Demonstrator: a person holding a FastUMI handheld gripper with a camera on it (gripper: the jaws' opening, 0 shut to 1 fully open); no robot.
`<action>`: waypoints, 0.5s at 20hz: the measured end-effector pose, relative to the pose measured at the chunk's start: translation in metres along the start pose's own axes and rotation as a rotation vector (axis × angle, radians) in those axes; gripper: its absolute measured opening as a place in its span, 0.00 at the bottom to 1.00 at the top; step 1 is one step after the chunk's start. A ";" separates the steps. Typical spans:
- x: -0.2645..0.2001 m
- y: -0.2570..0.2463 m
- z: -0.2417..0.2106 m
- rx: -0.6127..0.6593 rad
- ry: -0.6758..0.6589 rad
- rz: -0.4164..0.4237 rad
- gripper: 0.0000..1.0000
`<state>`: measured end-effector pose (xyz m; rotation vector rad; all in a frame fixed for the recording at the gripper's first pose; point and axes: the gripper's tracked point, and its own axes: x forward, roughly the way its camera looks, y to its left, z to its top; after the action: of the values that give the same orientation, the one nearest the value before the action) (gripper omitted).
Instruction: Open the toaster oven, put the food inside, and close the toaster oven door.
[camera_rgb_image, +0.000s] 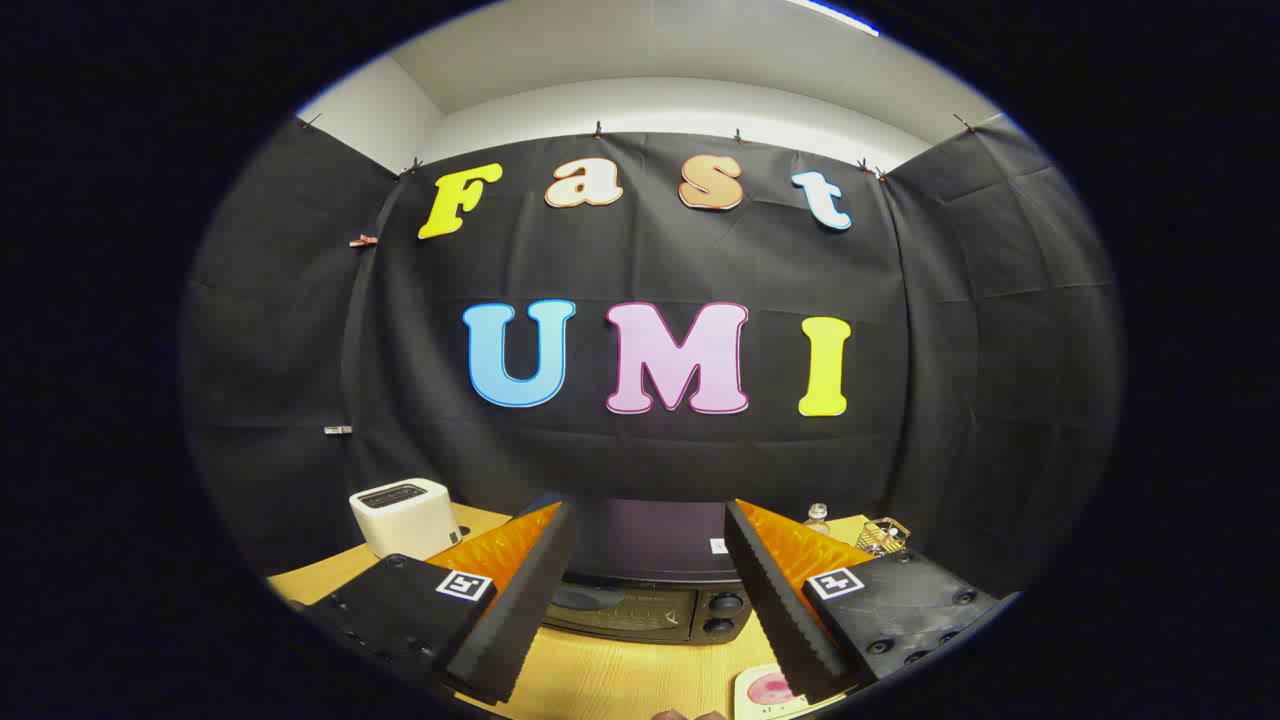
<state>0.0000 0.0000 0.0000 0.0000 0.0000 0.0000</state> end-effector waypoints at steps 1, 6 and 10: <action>-0.001 0.000 -0.001 -0.001 0.002 0.000 0.98; -0.004 0.000 0.000 0.002 0.007 -0.004 0.98; -0.007 0.000 -0.002 -0.002 0.012 -0.005 0.98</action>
<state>-0.0070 0.0001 -0.0021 -0.0017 0.0122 -0.0047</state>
